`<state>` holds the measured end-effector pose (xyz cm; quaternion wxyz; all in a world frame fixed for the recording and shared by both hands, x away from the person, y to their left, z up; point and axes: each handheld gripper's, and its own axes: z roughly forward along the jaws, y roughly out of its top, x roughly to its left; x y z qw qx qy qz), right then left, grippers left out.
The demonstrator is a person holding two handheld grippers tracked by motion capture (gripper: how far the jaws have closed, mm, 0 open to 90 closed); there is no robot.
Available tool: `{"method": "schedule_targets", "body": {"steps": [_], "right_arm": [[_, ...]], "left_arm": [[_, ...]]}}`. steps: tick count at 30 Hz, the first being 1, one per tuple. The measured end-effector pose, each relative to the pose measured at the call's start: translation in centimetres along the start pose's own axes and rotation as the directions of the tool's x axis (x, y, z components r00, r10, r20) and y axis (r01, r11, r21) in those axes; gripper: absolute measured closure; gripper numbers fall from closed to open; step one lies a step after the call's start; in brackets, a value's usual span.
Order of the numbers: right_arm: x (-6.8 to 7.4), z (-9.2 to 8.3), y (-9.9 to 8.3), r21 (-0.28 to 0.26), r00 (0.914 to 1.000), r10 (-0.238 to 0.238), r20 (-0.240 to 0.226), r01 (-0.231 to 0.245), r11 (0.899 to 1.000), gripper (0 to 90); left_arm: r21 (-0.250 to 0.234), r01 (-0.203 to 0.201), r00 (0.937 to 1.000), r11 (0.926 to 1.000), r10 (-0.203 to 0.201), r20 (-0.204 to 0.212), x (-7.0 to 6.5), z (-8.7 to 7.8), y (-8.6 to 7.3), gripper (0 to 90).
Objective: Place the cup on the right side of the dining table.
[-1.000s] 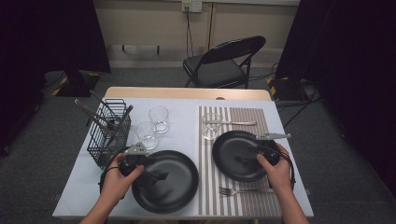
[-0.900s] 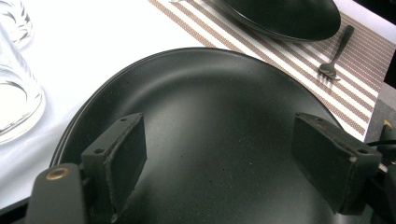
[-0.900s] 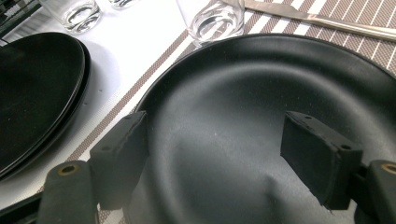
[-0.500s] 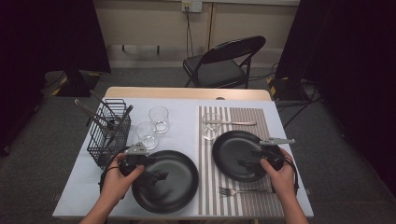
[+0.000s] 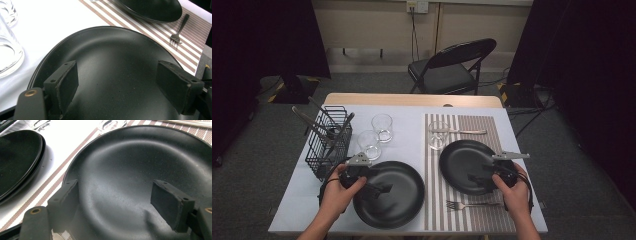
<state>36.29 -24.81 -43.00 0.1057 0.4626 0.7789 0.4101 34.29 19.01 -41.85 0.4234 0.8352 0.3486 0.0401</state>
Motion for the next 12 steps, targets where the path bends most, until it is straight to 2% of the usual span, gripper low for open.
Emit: {"method": "schedule_targets", "body": {"steps": [3,12], "right_arm": [[-0.01,0.02,-0.20,0.004,1.0000,0.000,0.005,0.000,1.000,22.6],[0.30,-0.47,-0.47,0.017,0.9990,-0.044,0.010,0.044,0.999,21.8]], "left_arm": [[0.004,0.000,1.0000,1.0000,0.000,0.000,-0.01,0.11,-0.04,18.5],[0.004,0.002,1.0000,1.0000,-0.002,-0.001,-0.04,0.21,-0.11,18.5]]}}
